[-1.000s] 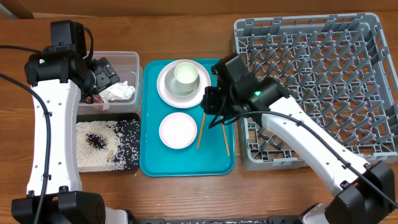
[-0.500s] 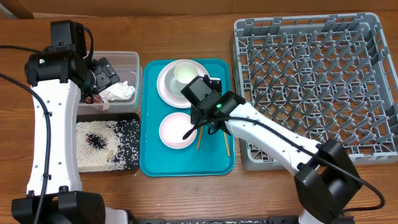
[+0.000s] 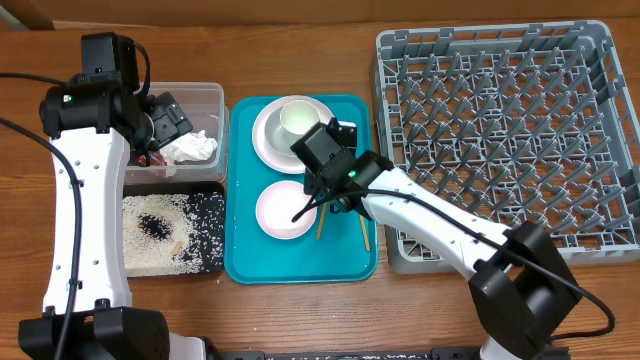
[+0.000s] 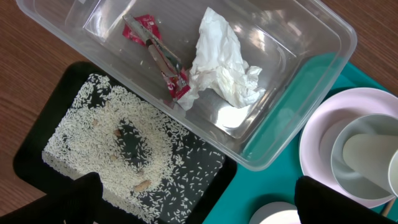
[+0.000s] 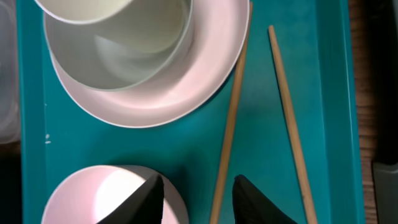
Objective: Sort waste into correct bins and load items into the dishwasher
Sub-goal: 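Lower the right gripper and grasp one wooden chopstick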
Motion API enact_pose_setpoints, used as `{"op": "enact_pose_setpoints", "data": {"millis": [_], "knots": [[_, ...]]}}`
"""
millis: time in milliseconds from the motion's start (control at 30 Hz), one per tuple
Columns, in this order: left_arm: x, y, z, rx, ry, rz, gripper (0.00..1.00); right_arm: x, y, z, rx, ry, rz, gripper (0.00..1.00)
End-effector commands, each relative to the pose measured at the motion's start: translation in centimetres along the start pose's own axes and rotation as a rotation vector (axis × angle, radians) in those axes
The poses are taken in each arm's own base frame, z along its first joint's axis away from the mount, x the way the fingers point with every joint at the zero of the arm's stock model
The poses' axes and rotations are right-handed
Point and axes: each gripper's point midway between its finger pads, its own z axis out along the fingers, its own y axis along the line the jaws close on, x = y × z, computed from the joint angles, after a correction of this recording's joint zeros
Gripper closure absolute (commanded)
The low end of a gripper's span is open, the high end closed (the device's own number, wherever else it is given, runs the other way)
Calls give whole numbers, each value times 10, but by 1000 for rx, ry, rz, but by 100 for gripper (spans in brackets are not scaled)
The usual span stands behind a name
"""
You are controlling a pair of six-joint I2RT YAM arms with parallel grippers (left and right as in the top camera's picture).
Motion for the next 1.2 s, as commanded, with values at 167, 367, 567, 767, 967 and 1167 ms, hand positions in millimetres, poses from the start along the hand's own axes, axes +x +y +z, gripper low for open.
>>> {"op": "enact_pose_setpoints", "data": {"millis": [167,367,567,767,967,1167], "knots": [[-5,1,-1,-3,-12,3,0,-2,-3,7,10,-17,13,62],[-5,1,-2,-3,-12,3,0,-1,-6,14,13,-35,15,60],[-5,1,-1,-3,-12,3,0,-3,-12,22,26,-80,20,56],[-5,1,-1,-3,-12,3,0,-7,-14,23,41,-100,22,54],[-5,1,-1,-3,-12,3,0,-12,-10,23,23,-118,29,0],[-5,1,-1,-3,-12,3,0,-19,-4,22,-4,-143,48,48]]}}
